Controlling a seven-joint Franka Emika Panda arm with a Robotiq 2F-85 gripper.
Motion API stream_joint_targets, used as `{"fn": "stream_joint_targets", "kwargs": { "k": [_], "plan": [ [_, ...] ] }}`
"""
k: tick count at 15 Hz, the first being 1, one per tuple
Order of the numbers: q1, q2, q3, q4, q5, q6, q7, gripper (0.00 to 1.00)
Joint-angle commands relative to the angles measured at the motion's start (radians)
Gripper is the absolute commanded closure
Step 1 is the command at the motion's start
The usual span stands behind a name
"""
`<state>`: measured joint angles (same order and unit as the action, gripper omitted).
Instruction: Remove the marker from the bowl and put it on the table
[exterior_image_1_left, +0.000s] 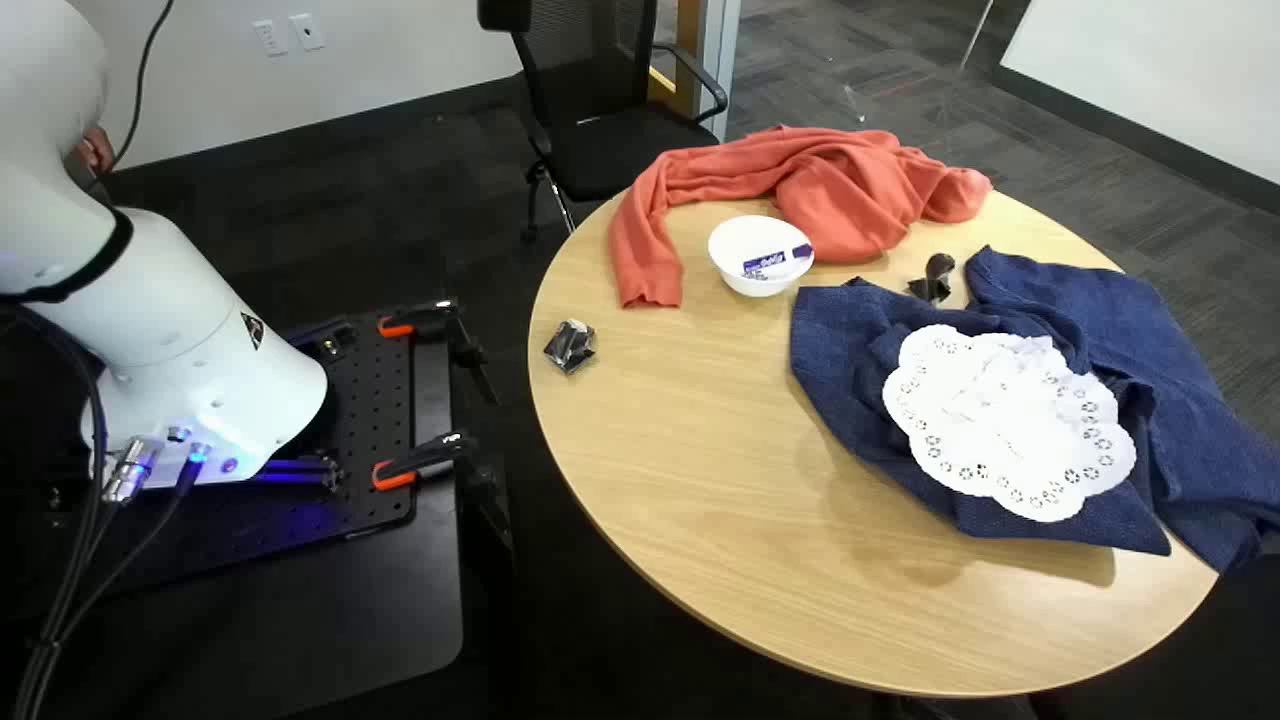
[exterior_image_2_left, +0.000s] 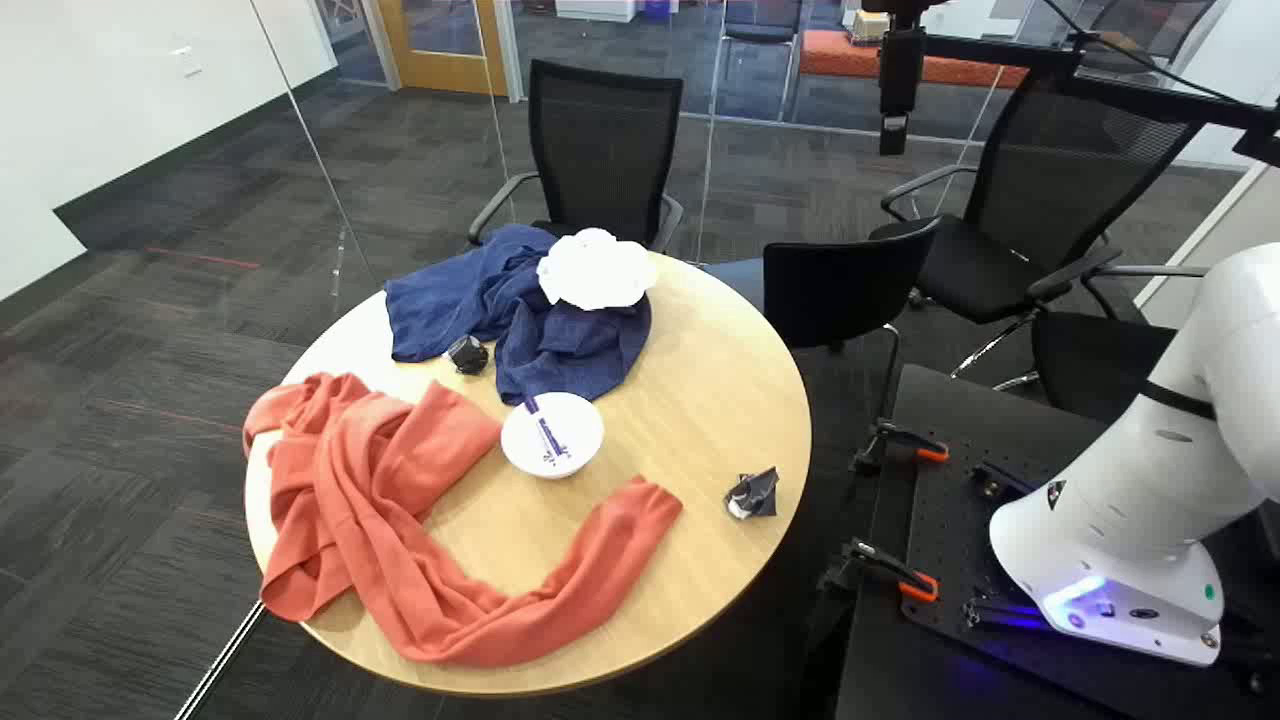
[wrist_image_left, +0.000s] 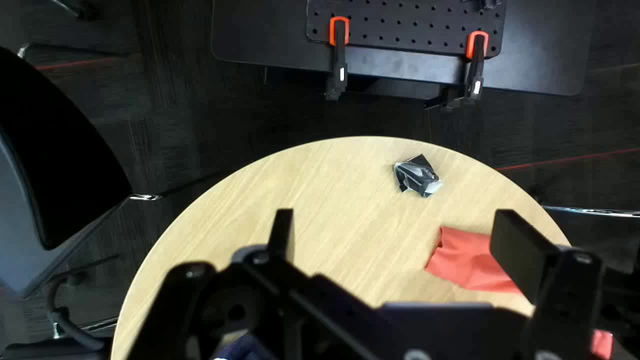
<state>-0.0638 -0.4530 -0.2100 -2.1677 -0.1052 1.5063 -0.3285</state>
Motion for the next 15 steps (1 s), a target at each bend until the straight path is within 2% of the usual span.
{"fn": "stream_joint_targets", "kwargs": {
  "k": [1, 7, 11, 15],
  "plan": [
    [-0.008, 0.002, 0.006, 0.003, 0.003, -0.002, -0.003, 0.00],
    [-0.008, 0.002, 0.006, 0.003, 0.003, -0.002, -0.003, 0.00],
    [0.014, 0.064, 0.038, 0.013, 0.053, 0.088, 0.052, 0.00],
    [0.024, 0.166, 0.083, 0.016, 0.110, 0.231, 0.140, 0.00]
  ]
}}
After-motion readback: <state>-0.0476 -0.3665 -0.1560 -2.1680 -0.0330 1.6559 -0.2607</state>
